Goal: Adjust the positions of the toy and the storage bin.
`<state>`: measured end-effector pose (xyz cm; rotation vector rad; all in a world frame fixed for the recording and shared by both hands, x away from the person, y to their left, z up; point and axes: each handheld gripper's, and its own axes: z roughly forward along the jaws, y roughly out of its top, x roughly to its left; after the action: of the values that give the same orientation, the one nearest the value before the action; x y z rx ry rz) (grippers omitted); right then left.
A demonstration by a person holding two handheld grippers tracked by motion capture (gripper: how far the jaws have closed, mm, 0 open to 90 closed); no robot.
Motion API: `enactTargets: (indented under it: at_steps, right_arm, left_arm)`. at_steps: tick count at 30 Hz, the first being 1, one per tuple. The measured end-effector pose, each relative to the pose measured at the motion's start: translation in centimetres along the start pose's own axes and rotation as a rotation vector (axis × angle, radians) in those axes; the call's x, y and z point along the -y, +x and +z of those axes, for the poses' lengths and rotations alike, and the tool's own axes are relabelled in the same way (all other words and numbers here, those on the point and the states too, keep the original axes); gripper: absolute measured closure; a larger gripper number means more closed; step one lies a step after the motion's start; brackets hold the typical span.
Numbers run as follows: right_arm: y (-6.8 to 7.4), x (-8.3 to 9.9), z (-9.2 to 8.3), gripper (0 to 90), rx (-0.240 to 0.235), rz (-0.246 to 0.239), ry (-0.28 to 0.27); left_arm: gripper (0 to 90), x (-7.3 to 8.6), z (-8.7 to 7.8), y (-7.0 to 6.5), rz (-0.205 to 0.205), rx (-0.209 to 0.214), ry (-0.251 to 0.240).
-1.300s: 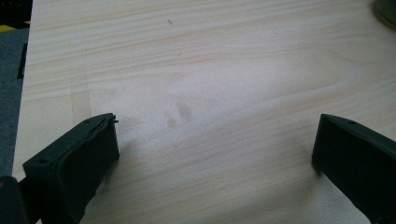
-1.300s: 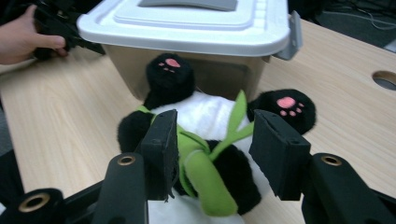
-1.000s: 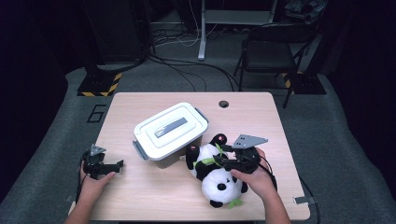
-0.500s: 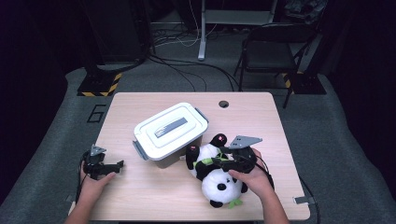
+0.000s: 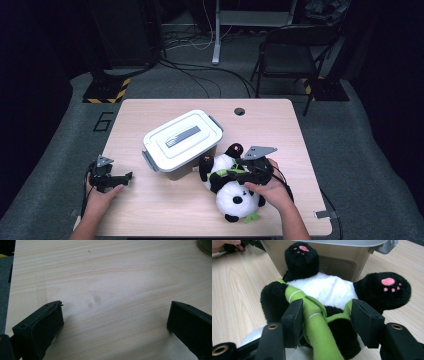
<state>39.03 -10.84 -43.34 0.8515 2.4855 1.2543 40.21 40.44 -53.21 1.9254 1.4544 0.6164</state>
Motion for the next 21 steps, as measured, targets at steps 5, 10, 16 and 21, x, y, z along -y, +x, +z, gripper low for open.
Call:
enactTargets:
  at_steps: [5,10,16,21]
  right_arm:
    - [-0.4,0.6,0.4,44.2,-0.018,0.015,0.004]
    - [-0.3,0.8,0.6,50.2,-0.034,0.021,0.0]
    - [0.9,0.8,0.9,61.0,0.03,-0.03,0.005]
    - [1.0,0.7,0.4,63.5,0.047,0.003,-0.001]
  left_arm:
    - [0.2,0.0,0.0,0.0,0.0,0.0,0.001]
    - [0.2,0.0,0.0,0.0,0.0,0.0,0.0]
    - [0.2,0.0,0.0,0.0,0.0,0.0,0.0]
    - [0.2,0.0,0.0,0.0,0.0,0.001,0.001]
